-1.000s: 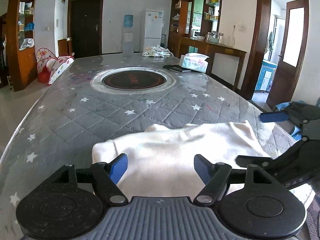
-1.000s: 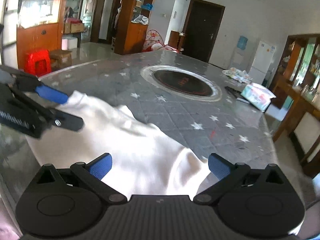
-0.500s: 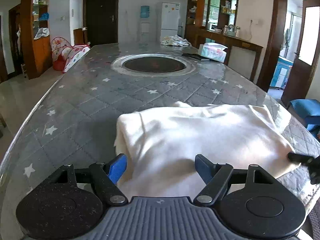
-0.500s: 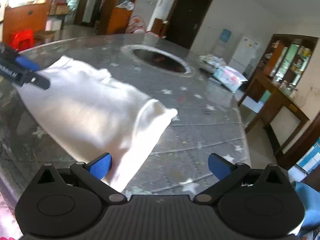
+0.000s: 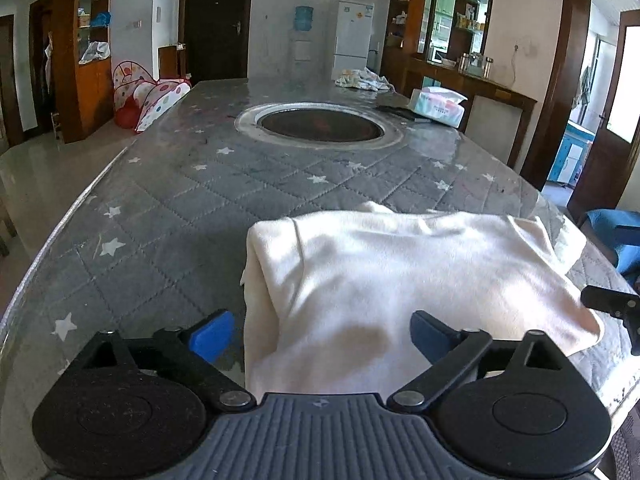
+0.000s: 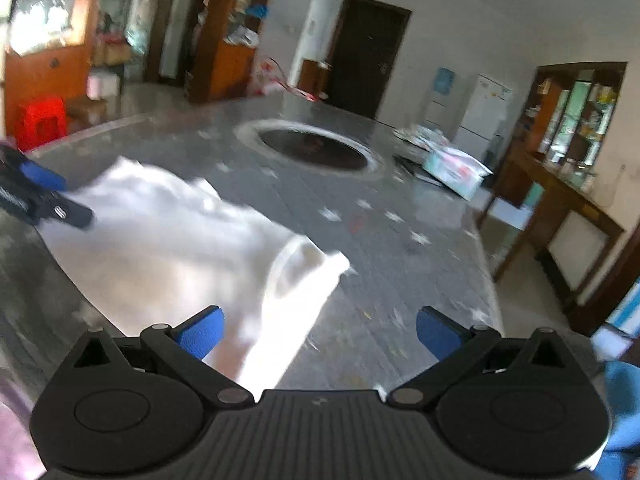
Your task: Fold clothes
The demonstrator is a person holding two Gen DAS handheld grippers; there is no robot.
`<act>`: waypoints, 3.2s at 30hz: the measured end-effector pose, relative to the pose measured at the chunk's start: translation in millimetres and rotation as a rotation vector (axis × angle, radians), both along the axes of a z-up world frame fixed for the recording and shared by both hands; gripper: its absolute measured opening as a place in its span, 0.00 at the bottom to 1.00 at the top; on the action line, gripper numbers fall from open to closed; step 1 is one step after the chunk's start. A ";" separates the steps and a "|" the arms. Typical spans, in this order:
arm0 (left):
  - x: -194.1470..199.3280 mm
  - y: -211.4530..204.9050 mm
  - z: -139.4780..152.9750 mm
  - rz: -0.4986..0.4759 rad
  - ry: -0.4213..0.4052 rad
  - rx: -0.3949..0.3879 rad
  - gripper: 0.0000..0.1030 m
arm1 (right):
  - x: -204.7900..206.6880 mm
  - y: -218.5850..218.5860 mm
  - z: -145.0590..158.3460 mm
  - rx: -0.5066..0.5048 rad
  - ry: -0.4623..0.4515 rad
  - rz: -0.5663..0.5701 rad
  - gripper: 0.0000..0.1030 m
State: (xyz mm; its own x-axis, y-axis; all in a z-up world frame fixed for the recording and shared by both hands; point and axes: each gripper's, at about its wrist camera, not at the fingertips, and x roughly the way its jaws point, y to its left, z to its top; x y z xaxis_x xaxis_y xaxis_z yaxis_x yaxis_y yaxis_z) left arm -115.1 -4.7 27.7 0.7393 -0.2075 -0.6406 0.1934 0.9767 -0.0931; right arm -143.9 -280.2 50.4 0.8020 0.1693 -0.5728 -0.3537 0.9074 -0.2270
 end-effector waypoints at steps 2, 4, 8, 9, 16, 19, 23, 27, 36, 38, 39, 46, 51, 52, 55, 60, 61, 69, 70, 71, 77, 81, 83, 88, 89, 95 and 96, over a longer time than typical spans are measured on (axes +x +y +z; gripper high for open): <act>-0.4 1.1 1.5 0.003 0.002 -0.009 1.00 | 1.1 6.4 3.3 0.032 0.000 0.031 1.00; -0.6 2.2 2.6 0.005 0.005 -0.015 1.00 | 1.1 14.8 4.5 0.049 -0.004 0.068 1.00; -0.8 4.8 4.8 0.013 0.006 -0.009 1.00 | 0.2 36.1 5.3 0.059 -0.010 0.152 1.00; -1.0 5.7 5.2 0.017 0.005 -0.009 1.00 | -0.1 41.3 5.7 0.061 -0.005 0.174 1.00; 0.2 9.9 8.4 0.048 0.013 0.023 1.00 | -2.8 75.3 4.0 0.044 0.031 0.297 1.00; 0.3 11.7 9.6 0.058 0.016 0.036 1.00 | -5.0 88.8 2.3 0.039 0.044 0.342 1.00; 1.1 15.5 11.0 0.068 0.016 0.033 1.00 | -8.3 101.3 1.8 0.034 0.051 0.376 1.00; 2.5 20.7 12.4 0.085 0.007 0.020 1.00 | -9.1 108.1 -0.4 0.037 0.068 0.384 1.00; 0.8 41.9 11.3 0.153 0.025 -0.026 1.00 | -4.8 103.3 -8.5 0.098 0.135 0.366 1.00; -0.7 42.9 8.7 0.159 0.036 -0.024 1.00 | -4.5 101.3 -11.6 0.120 0.162 0.372 1.00; -1.6 43.2 7.2 0.162 0.041 -0.021 1.00 | -4.8 101.1 -12.9 0.132 0.177 0.380 1.00; -6.1 42.0 -1.6 0.161 0.053 0.011 1.00 | -7.1 103.4 -23.2 0.198 0.260 0.411 1.00; -4.6 42.1 -7.4 0.163 0.078 0.014 1.00 | -13.8 102.9 -26.0 0.198 0.257 0.428 1.00; -4.3 42.2 -8.5 0.163 0.084 0.012 1.00 | -14.1 101.0 -24.4 0.209 0.250 0.427 1.00; -5.4 40.8 -8.7 0.168 0.092 0.011 1.00 | -12.9 94.0 -20.5 0.234 0.225 0.411 1.00; -6.5 35.7 -7.1 0.194 0.099 0.030 1.00 | -6.1 75.9 -23.7 0.289 0.231 0.379 1.00; -6.8 34.9 -6.0 0.204 0.101 0.028 1.00 | -4.6 72.7 -26.4 0.300 0.245 0.378 1.00; -7.0 38.5 5.9 0.267 0.088 -0.019 1.00 | -7.1 73.9 -16.1 0.283 0.211 0.415 1.00; -6.6 41.0 6.9 0.272 0.092 -0.032 1.00 | -6.8 75.8 -14.2 0.279 0.204 0.416 1.00; -6.3 43.6 7.9 0.277 0.095 -0.045 1.00 | -6.4 78.3 -12.9 0.273 0.198 0.414 1.00; -4.1 57.3 10.0 0.263 0.087 -0.087 1.00 | -7.4 109.3 -5.2 0.193 0.158 0.438 0.95; -2.4 68.3 9.1 0.262 0.091 -0.130 1.00 | -9.9 133.8 -3.8 0.124 0.135 0.467 0.92; -1.2 73.8 8.4 0.264 0.096 -0.151 1.00 | -11.1 144.7 -4.1 0.091 0.125 0.480 0.91; -1.0 84.0 6.2 0.258 0.093 -0.183 1.00 | -12.0 168.6 -7.3 0.015 0.113 0.503 0.83; -1.2 86.2 5.8 0.257 0.092 -0.195 1.00 | -12.2 172.9 -8.1 0.002 0.113 0.506 0.80; -2.0 99.7 6.9 0.251 0.081 -0.249 1.00 | -11.8 193.5 -12.0 -0.051 0.115 0.508 0.67; -2.2 101.4 7.4 0.248 0.078 -0.258 1.00 | -10.9 195.9 -13.0 -0.056 0.121 0.506 0.64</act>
State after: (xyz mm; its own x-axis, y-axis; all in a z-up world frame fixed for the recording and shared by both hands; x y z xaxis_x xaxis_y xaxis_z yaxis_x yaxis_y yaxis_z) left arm -117.3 96.7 35.1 0.7387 -0.1897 -0.6468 -0.0638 0.9356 -0.3472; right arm -154.9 -84.3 37.5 0.5555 0.4850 -0.6754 -0.7712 0.6042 -0.2005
